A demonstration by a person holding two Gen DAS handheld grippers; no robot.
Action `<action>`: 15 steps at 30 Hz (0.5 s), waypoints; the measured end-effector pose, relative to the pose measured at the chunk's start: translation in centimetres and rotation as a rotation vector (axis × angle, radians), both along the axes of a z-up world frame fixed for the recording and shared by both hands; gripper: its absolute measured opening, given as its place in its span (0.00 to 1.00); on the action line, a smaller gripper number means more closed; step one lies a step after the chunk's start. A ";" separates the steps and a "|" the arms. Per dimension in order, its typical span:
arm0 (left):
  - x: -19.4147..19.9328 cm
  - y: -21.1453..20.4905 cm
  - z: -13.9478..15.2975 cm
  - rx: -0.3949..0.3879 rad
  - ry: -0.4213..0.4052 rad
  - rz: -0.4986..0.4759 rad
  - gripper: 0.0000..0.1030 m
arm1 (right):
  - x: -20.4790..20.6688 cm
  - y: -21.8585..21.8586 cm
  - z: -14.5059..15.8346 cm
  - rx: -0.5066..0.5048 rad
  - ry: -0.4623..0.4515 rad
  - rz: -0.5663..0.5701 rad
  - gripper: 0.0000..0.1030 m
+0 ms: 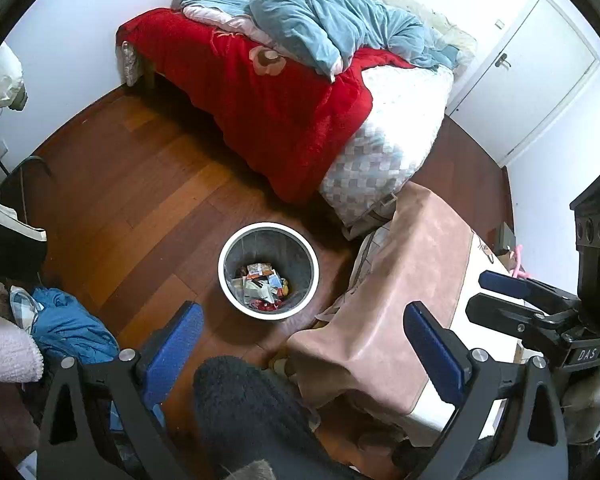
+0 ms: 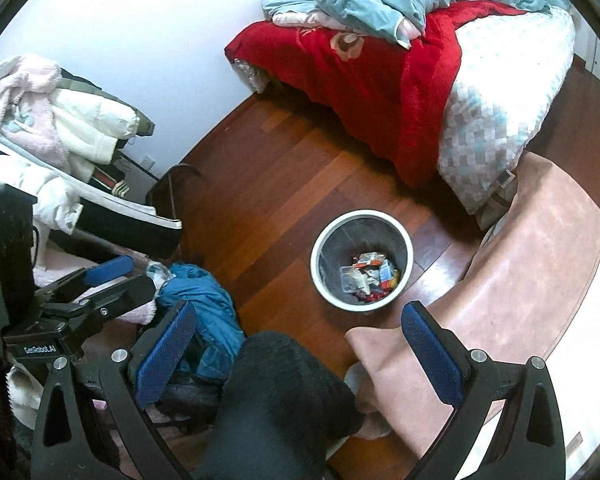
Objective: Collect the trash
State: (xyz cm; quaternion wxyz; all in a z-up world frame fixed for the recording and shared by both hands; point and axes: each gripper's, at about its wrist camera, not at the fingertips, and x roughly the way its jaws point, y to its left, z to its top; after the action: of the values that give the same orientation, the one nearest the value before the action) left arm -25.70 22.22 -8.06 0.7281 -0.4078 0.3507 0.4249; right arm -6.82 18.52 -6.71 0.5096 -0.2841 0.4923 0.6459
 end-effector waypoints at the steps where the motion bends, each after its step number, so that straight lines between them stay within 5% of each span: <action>1: -0.1 -0.1 0.2 0.002 -0.002 0.001 0.99 | 0.0 -0.2 0.3 -0.002 0.002 0.004 1.00; 15: 0.0 -1.2 1.3 0.034 -0.008 -0.015 0.99 | -0.7 -0.5 1.3 -0.016 0.010 0.045 1.00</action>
State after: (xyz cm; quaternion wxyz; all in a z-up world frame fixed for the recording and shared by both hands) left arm -25.72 21.02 -6.79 0.7394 -0.3944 0.3436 0.4239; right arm -7.53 18.02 -5.43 0.4901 -0.2959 0.4938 0.6545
